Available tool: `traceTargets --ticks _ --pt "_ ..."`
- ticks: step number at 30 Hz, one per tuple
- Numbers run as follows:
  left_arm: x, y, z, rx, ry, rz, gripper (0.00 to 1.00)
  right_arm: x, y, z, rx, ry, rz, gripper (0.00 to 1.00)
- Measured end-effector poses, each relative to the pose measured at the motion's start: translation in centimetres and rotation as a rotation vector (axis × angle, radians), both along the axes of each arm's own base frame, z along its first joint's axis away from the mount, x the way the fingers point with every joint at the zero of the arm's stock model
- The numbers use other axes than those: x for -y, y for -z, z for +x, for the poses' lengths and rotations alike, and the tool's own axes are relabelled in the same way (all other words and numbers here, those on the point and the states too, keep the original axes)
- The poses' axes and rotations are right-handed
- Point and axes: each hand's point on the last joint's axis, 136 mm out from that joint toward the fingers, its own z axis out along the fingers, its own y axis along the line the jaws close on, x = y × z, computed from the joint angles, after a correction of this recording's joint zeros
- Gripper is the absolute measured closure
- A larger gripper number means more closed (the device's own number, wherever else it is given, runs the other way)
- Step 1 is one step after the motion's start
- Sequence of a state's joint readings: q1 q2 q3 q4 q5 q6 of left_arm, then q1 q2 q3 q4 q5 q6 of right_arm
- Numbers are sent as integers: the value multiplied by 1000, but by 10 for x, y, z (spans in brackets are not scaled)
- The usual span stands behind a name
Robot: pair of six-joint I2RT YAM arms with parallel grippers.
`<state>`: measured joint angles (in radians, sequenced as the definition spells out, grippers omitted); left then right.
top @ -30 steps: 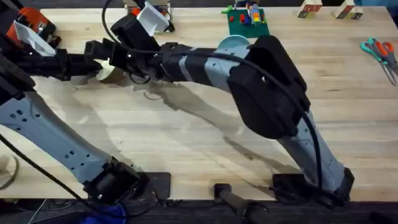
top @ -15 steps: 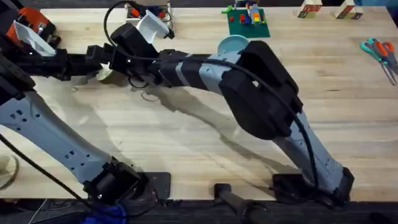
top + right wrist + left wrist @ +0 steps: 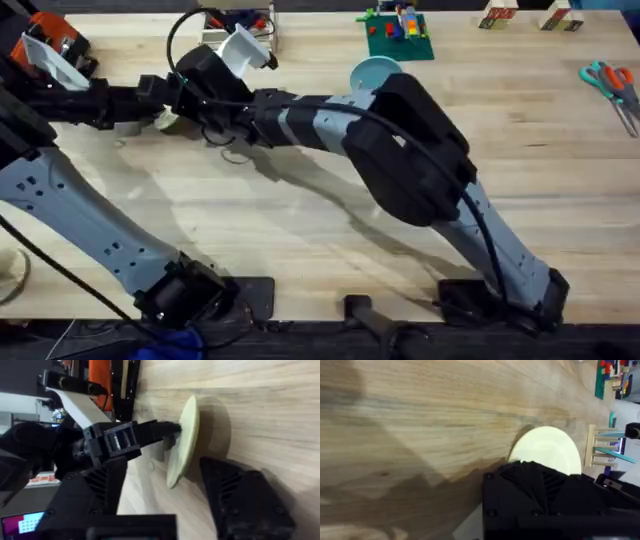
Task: Pick up the plates from the table one by one and place each into a slot on the dish rack.
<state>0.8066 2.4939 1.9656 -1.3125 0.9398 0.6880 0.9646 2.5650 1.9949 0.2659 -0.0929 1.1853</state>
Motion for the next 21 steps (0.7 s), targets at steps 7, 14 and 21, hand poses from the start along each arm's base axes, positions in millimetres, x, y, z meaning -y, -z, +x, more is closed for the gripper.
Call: traceTargets --ticks 7,14,21 --pt "0 0 0 0 0 0 960 1 12 0 -17 3 -10 412" --pt "0 0 0 0 0 0 960 1 15 0 -23 5 -13 639" --pt "0 0 0 3 -2 -1 960 4 18 2 -35 12 -25 896"
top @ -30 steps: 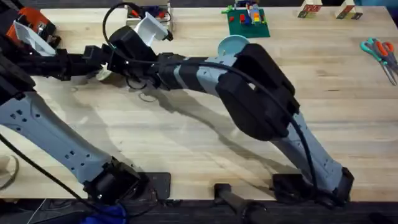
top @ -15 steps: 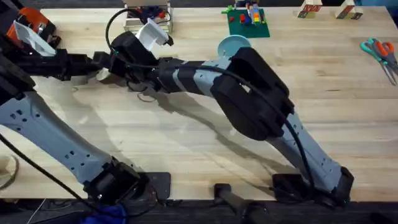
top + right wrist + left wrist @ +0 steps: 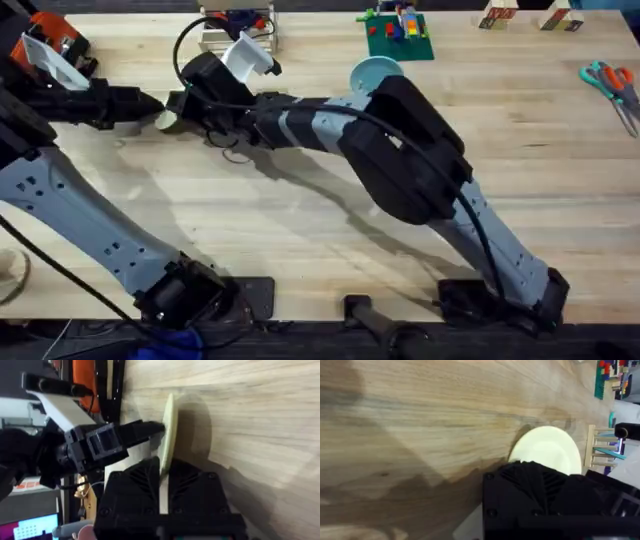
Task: Pick up the plates from the table one by one and place each into a slot on the dish rack.
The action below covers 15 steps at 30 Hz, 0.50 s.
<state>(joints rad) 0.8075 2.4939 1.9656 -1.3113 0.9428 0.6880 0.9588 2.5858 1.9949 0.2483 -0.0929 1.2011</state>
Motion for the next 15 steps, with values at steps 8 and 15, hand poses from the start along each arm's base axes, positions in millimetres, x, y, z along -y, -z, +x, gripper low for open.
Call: traceTargets --ticks 8,15 --pt "-3 -1 -1 3 -9 -4 960 4 4 5 -5 12 -10 969" --pt "-4 -1 -1 12 -20 -22 961 5 4 6 -7 12 -10 970"
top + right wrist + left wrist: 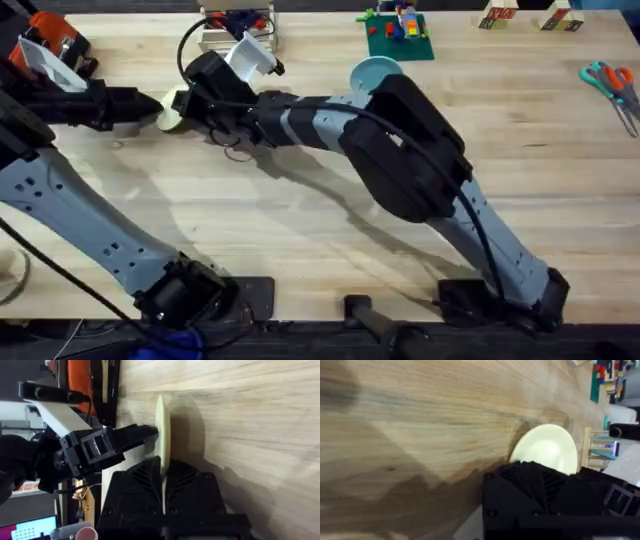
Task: Pick up the plates from the table one by one and place each into a slot on the dish rack.
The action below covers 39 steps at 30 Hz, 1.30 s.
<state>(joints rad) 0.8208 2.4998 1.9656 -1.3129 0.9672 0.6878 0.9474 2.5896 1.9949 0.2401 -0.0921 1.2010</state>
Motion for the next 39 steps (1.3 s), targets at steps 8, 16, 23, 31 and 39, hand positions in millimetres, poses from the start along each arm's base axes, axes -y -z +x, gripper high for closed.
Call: traceTargets --ticks 8,16,23,31,39 --pt "0 -1 -1 -2 -6 -14 962 5 1 6 16 -22 -32 970" --pt "-6 -8 -3 -17 -1 39 962 11 -15 15 47 -57 -115 970" --pt "-14 -60 -3 17 -23 150 963 10 -30 18 91 -110 -129 970" --pt "-13 -140 -10 91 -61 297 962 31 -30 17 113 -223 -274 970" --pt "12 -207 -18 160 -48 468 962 66 -62 26 188 -327 -438 970"
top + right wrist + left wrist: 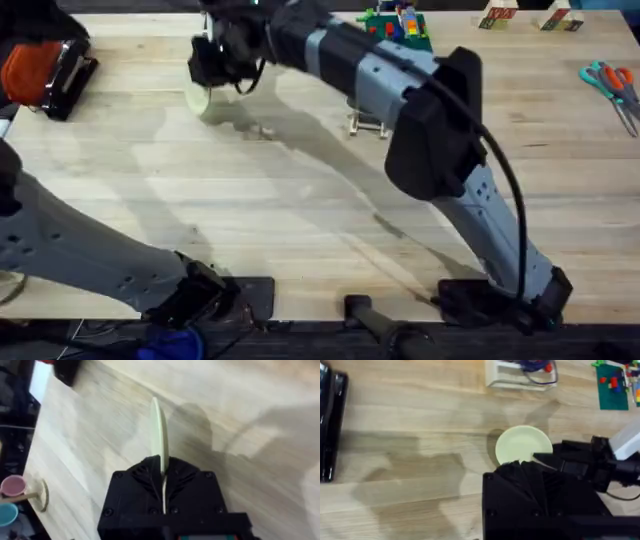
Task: Pick up the plates from the table one by one and place each into a slot on the dish rack.
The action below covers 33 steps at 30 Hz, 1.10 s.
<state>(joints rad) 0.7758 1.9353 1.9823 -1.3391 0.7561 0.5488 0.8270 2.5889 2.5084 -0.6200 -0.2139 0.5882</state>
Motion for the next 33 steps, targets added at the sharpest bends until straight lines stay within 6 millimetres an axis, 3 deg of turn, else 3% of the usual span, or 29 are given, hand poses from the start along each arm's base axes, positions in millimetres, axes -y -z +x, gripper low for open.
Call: traceTargets --ticks 6,14,21,28,33 --pt "35 -32 -1 34 53 61 962 25 -56 13 104 -24 0 970" --pt "45 -51 -15 76 40 115 960 79 -129 44 230 49 14 970" --pt "72 -59 -42 143 26 165 960 109 -164 56 282 99 31 970" --pt "111 -51 -65 147 59 232 960 125 -193 45 308 103 39 970" --pt "139 -38 -83 112 105 265 960 153 -208 28 313 110 18 970"
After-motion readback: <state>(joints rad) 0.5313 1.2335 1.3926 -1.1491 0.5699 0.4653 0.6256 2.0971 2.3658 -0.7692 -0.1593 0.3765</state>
